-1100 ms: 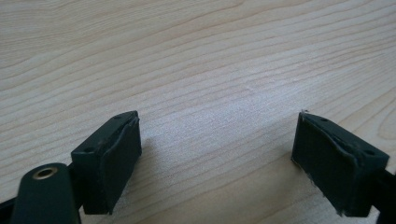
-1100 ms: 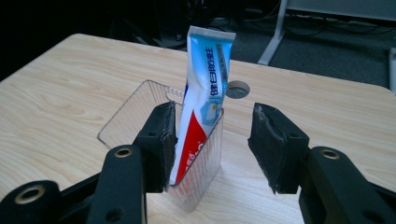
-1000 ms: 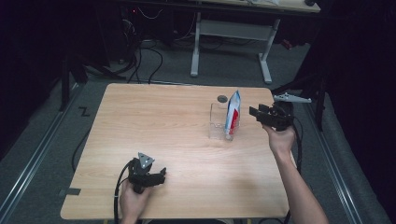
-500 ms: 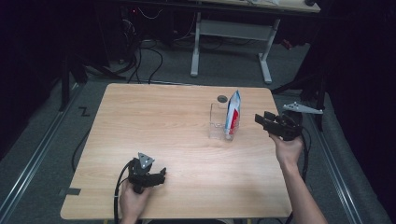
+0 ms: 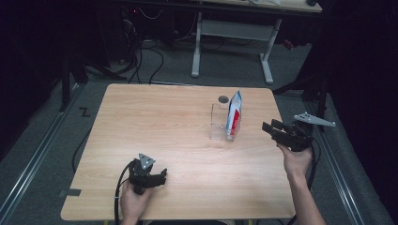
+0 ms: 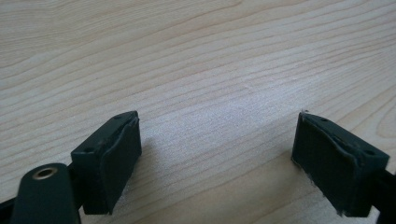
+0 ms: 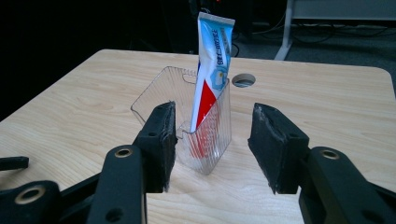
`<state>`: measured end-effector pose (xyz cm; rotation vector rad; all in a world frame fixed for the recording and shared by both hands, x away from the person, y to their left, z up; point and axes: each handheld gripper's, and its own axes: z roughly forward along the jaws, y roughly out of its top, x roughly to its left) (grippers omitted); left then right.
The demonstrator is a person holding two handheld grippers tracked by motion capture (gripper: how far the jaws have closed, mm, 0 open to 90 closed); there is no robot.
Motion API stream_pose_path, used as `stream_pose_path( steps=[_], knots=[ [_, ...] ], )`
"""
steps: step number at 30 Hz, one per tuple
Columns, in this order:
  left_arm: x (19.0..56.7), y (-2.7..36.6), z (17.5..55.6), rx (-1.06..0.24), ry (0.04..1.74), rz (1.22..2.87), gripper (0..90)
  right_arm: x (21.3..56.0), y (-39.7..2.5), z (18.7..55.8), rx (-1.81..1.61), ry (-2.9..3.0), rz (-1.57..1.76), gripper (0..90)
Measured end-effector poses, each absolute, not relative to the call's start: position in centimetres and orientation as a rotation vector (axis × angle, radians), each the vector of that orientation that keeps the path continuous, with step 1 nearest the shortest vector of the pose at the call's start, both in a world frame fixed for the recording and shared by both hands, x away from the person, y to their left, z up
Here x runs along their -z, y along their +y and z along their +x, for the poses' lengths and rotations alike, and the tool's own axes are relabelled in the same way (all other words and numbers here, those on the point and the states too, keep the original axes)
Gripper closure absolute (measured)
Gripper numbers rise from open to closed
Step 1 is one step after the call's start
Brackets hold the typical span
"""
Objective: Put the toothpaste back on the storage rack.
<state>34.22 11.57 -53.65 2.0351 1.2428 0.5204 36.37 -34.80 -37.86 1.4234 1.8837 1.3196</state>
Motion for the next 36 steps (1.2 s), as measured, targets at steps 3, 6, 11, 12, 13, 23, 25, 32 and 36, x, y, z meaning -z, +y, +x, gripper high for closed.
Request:
stream_pose_path(
  steps=[3,6,11,12,13,23,25,32,36],
  knots=[
    [53.7,11.6,34.2,-0.52,1.243,2.035,15.9,38.1,-35.0,35.9,-1.328,1.883,1.429,50.8],
    [53.7,11.6,34.2,-0.521,1.243,2.035,15.9,38.3,-35.0,35.4,-1.328,1.887,1.427,50.8],
    [53.7,11.6,34.2,-0.521,1.242,2.035,15.9,38.9,-34.9,34.8,-1.327,1.892,1.426,50.7],
    [53.7,11.6,34.2,-0.521,1.242,2.035,15.9,39.0,-34.8,34.7,-1.318,1.895,1.427,50.7],
    [53.6,11.6,34.2,-0.521,1.243,2.035,15.9,39.2,-34.8,34.6,-1.308,1.899,1.426,50.6],
    [53.7,11.6,34.2,-0.521,1.243,2.035,15.9,40.8,-35.3,33.4,-1.299,1.887,1.453,50.7],
    [53.7,11.6,34.2,-0.521,1.243,2.035,15.9,41.1,-35.3,33.1,-1.298,1.883,1.459,50.7],
    [53.7,11.6,34.2,-0.522,1.244,2.034,15.9,42.3,-35.4,32.6,-1.31,1.887,1.486,52.0],
    [53.6,11.6,34.2,-0.521,1.244,2.035,15.9,43.2,-35.5,32.2,-1.303,1.894,1.504,54.2]
  ],
)
